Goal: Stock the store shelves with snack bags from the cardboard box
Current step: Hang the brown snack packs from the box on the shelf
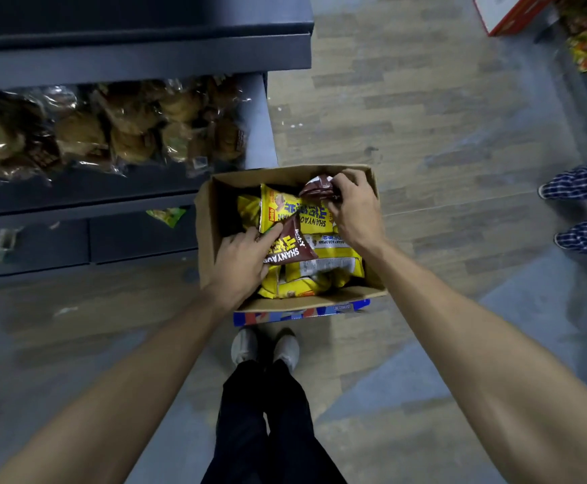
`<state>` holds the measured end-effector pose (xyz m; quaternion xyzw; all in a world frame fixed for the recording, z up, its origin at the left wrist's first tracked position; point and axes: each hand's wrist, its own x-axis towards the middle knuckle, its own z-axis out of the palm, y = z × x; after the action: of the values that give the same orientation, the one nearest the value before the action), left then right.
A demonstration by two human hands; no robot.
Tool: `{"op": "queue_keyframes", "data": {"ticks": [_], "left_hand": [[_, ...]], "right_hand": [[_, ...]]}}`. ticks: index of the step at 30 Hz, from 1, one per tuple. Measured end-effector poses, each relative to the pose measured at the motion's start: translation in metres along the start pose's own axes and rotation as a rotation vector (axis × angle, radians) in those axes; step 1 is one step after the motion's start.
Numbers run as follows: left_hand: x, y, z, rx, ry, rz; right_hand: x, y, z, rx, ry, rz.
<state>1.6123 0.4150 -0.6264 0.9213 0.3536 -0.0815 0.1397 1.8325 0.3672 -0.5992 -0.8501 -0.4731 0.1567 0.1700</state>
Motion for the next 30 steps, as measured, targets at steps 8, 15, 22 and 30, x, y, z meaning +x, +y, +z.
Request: {"op": "queue_keyframes", "data": {"ticks": [8,15,22,30], "left_hand": [[-0.018,0.0,-0.028,-0.24,0.13,-0.11],[-0.004,0.006,-0.025,-0.251,0.201,-0.179],[0.014,0.021,0.007,-0.216,0.138,-0.269],[0.026,0.024,0.04,-0.22,0.095,-0.297]], "right_hand": [[-0.024,-0.005,-0.055,0.288,0.081,0.089],[-0.025,0.012,-0.037,0.512,-0.222,0.264],[-0.068,-0.014,0.03,0.221,0.069,0.319],[-0.041,-0.01,0.061,0.185,-0.161,0.458]]}}
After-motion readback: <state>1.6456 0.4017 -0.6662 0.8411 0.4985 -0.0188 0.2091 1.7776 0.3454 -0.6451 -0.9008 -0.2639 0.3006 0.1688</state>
